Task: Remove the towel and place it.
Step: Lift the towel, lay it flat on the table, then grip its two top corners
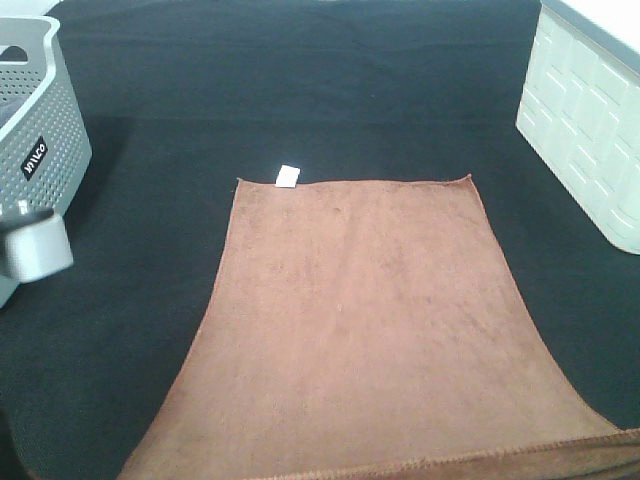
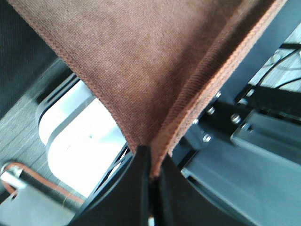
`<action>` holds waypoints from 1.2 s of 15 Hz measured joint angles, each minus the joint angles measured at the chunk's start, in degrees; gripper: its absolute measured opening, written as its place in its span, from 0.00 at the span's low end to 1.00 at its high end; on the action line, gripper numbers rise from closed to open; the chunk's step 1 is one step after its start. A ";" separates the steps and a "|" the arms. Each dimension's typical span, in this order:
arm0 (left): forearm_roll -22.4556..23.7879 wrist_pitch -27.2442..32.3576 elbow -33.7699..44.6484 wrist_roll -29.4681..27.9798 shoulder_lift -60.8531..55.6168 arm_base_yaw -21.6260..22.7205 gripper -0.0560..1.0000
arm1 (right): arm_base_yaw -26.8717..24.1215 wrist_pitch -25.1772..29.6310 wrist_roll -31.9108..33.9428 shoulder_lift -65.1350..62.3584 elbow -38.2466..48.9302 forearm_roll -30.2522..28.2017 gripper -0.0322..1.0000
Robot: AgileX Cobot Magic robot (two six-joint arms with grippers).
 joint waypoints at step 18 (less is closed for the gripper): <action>-7.33 -1.83 -7.68 3.95 24.06 -7.10 0.07 | -0.17 -8.82 -6.42 28.99 3.09 11.46 0.17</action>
